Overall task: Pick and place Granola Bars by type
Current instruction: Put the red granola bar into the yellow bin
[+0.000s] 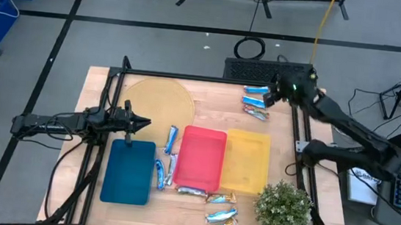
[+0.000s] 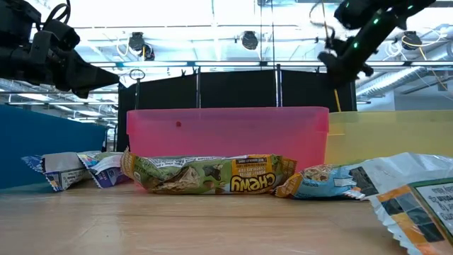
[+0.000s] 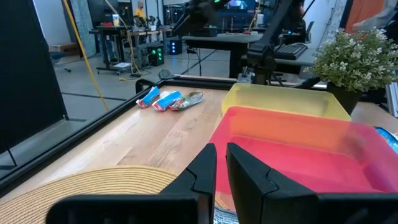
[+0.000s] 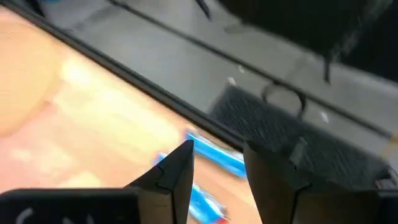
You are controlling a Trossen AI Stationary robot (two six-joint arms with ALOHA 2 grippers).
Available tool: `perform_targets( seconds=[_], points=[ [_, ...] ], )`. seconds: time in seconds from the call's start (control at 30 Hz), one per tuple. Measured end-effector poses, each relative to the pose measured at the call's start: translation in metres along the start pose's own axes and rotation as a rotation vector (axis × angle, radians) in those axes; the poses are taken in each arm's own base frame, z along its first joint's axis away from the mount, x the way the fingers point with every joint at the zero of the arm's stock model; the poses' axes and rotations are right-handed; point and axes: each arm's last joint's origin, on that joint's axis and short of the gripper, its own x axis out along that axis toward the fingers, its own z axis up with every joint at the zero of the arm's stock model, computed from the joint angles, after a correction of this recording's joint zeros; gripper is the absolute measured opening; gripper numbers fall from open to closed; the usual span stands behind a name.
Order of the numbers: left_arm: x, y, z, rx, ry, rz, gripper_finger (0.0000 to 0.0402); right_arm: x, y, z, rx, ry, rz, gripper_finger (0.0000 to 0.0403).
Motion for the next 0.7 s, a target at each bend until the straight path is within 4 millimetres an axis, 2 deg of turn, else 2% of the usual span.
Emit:
perform_targets(
  seconds=[0.13, 0.3, 0.43, 0.7],
  points=[
    [0.000, 0.000, 0.000, 0.000, 0.000, 0.000, 0.0047, 0.013, -0.016, 0.003, 0.029, 0.117, 0.055, 0.0132],
    [0.000, 0.000, 0.000, 0.002, 0.000, 0.000, 0.0047, 0.025, -0.023, 0.000, 0.017, 0.275, 0.060, 0.0124],
    [0.000, 0.000, 0.000, 0.024, 0.000, 0.000, 0.0047, 0.042, -0.019, -0.009, -0.003, 0.428, 0.122, 0.0116],
    [0.000, 0.000, 0.000, 0.026, 0.000, 0.000, 0.0047, 0.077, -0.001, -0.024, -0.031, 0.580, 0.220, 0.0113]
  ],
)
